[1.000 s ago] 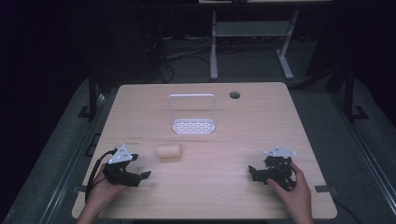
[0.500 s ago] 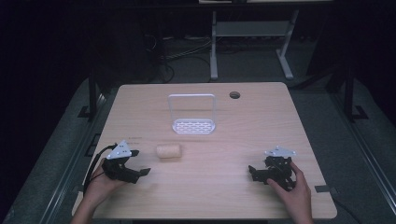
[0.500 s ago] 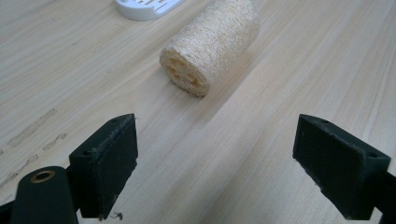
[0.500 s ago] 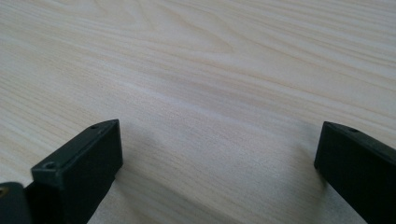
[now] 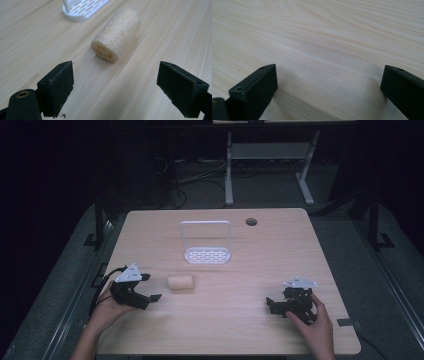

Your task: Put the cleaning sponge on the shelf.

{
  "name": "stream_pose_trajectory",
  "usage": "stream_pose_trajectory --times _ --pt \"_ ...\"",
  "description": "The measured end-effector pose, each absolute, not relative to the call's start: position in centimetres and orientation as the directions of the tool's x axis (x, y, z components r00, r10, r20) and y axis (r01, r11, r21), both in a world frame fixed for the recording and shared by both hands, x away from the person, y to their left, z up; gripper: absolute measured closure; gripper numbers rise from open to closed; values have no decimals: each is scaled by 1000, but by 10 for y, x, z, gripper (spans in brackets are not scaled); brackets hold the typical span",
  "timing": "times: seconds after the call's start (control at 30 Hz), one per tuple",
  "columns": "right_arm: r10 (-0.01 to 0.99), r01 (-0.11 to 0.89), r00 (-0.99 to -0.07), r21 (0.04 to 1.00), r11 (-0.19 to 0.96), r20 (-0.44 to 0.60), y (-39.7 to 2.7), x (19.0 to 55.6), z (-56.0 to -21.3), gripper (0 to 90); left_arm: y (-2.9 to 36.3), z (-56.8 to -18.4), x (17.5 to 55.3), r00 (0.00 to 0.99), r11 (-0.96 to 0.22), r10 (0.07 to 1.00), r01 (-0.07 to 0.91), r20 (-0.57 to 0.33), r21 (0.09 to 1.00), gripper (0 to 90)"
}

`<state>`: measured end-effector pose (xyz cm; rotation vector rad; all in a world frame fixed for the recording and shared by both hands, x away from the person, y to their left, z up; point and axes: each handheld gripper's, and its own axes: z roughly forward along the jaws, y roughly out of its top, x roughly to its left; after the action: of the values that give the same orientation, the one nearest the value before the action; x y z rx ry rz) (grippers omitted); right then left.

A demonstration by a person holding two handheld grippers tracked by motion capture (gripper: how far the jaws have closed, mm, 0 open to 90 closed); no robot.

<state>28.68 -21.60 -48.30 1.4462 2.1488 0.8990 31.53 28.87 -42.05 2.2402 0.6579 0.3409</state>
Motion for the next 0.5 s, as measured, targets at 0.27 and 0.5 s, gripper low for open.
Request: stream_pose_trajectory --times 0.27,0.5 --pt "922 666 -386 699 259 27 -216 287 -483 5 282 -414 329 855 -600 516 326 42 731 136" --pt "922 666 -387 699 259 27 -216 287 -483 5 274 -412 337 872 -605 489 308 37 734 136"
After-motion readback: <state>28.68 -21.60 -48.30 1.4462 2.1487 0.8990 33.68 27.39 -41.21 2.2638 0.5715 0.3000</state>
